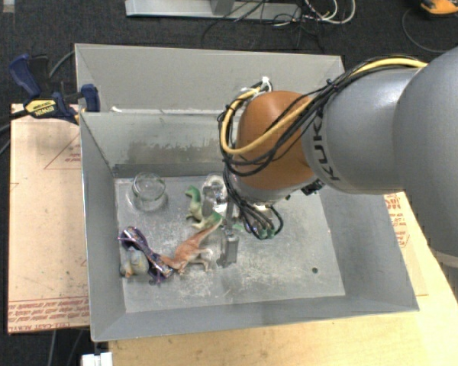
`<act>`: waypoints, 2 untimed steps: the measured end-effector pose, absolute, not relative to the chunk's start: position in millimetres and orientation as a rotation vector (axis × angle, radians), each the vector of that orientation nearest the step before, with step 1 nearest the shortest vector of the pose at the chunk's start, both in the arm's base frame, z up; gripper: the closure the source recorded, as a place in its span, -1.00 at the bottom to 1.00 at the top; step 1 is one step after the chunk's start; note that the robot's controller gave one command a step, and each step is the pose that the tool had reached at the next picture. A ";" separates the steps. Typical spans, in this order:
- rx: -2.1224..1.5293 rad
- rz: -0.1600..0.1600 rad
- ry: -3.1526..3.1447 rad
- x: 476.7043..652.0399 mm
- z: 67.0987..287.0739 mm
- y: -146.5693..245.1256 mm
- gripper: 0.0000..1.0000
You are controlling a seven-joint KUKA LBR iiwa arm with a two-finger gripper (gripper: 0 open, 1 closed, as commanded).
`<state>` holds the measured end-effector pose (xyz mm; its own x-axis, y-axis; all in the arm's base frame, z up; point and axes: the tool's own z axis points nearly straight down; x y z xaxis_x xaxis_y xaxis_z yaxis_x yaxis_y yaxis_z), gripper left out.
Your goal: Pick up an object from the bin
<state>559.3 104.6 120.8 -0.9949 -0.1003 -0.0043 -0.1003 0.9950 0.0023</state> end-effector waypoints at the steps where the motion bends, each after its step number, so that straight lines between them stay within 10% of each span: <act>1: -0.232 0.000 3.126 574.7 71.8 111.4 -1.00; 2: -0.756 0.007 3.017 560.6 77.8 125.1 1.00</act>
Offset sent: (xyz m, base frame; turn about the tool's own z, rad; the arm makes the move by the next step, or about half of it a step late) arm -0.0062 0.0179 -0.0508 -0.3944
